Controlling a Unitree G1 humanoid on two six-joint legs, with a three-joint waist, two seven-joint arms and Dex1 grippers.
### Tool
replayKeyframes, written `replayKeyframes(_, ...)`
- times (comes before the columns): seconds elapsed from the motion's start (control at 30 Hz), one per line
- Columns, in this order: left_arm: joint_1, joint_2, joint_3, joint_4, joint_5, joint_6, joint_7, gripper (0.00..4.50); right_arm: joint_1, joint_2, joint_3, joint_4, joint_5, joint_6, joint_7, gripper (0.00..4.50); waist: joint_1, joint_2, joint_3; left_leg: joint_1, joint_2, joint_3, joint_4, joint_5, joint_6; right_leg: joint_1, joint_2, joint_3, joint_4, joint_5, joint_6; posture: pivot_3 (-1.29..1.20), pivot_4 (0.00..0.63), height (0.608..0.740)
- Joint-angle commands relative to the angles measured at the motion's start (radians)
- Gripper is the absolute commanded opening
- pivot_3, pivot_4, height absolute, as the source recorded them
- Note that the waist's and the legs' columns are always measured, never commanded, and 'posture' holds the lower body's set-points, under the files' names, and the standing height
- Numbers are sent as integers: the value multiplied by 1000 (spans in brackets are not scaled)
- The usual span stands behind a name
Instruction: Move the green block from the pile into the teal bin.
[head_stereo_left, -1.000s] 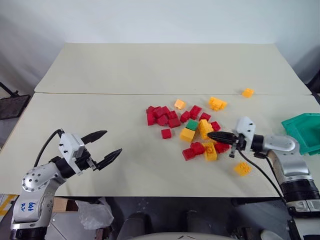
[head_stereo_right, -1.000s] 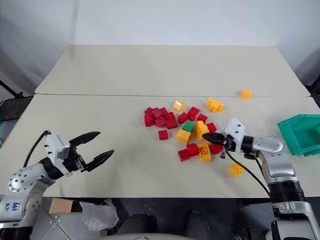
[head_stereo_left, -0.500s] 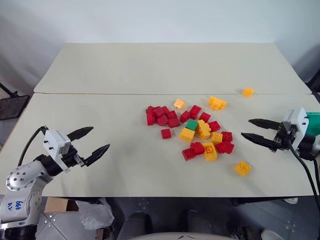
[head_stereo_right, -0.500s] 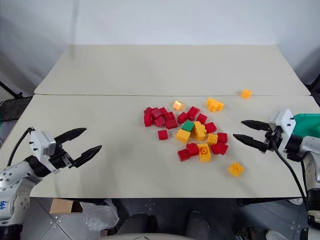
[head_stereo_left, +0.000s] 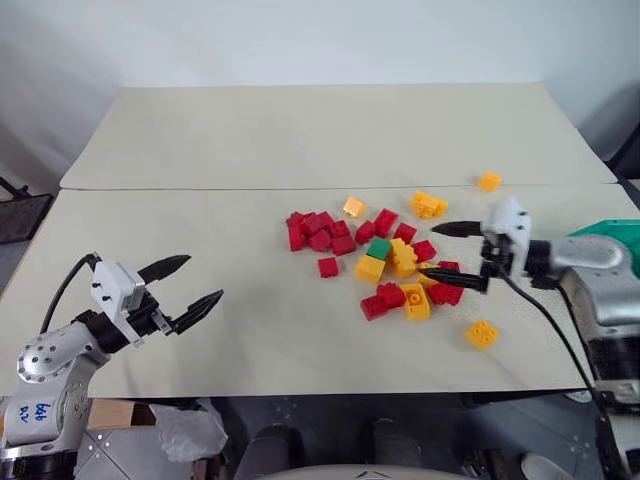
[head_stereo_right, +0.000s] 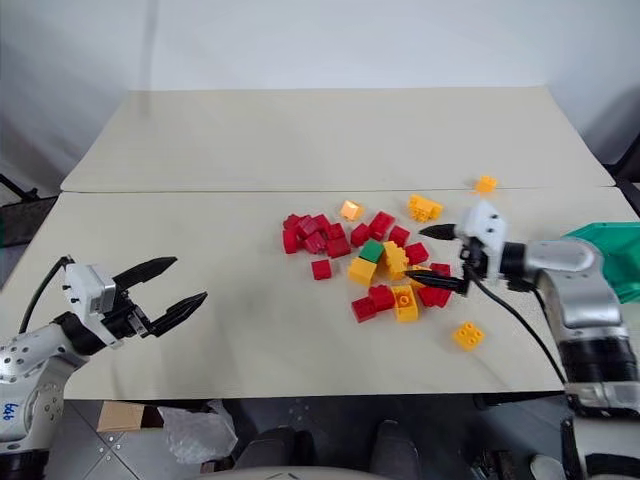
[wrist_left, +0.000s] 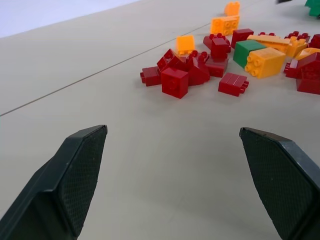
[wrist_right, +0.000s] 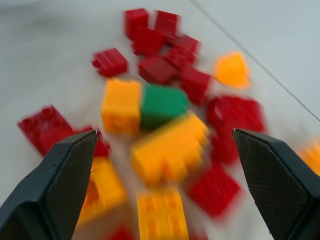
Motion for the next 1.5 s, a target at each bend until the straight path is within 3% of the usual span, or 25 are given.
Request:
replayKeyframes(0.03,-2,6,-35,-55,-5,-4,-24,4500,-91,36,79,14,-79,14,-14,4479,1,0,0,0,0,0,0,0,0,0,0,0,0,0,0,0,150,740)
replayKeyframes(0.23,15,4,-90,-101,1,-2,-39,4500,-222,94,215,139,-242,-40,-31,4479,-1,0,0,-2,0,-2,0,0,0,-1,0,-2,0,0,0,0,150,740)
replayKeyframes(0.63,17,0,-152,-184,3,3,-33,4500,-310,30,184,310,-267,-131,77,4479,-2,0,0,-2,0,-2,1,0,0,-1,0,-3,0,0,0,0,150,740)
replayKeyframes(0.9,-14,-5,-169,-159,10,-6,-29,4500,-322,143,216,392,-333,-212,-14,4479,-9,0,0,-2,0,-1,1,0,0,-1,1,-3,1,0,0,0,150,740)
replayKeyframes(1.27,-34,-13,-174,-135,19,-17,-32,4500,-351,213,253,427,-404,-157,-29,4479,-22,0,0,-2,0,-2,2,0,0,-1,1,-2,1,0,0,0,150,740)
replayKeyframes(1.37,-32,-17,-171,-130,22,-24,-33,4500,-342,193,252,403,-403,-112,1,3909,-24,0,0,-2,0,-2,2,0,0,-1,1,-2,2,0,0,0,150,740)
replayKeyframes(1.5,-27,-21,-168,-127,25,-32,-34,4500,-327,176,236,351,-385,-65,26,2594,-22,0,0,-2,0,-3,3,0,0,0,0,-2,2,0,0,0,150,740)
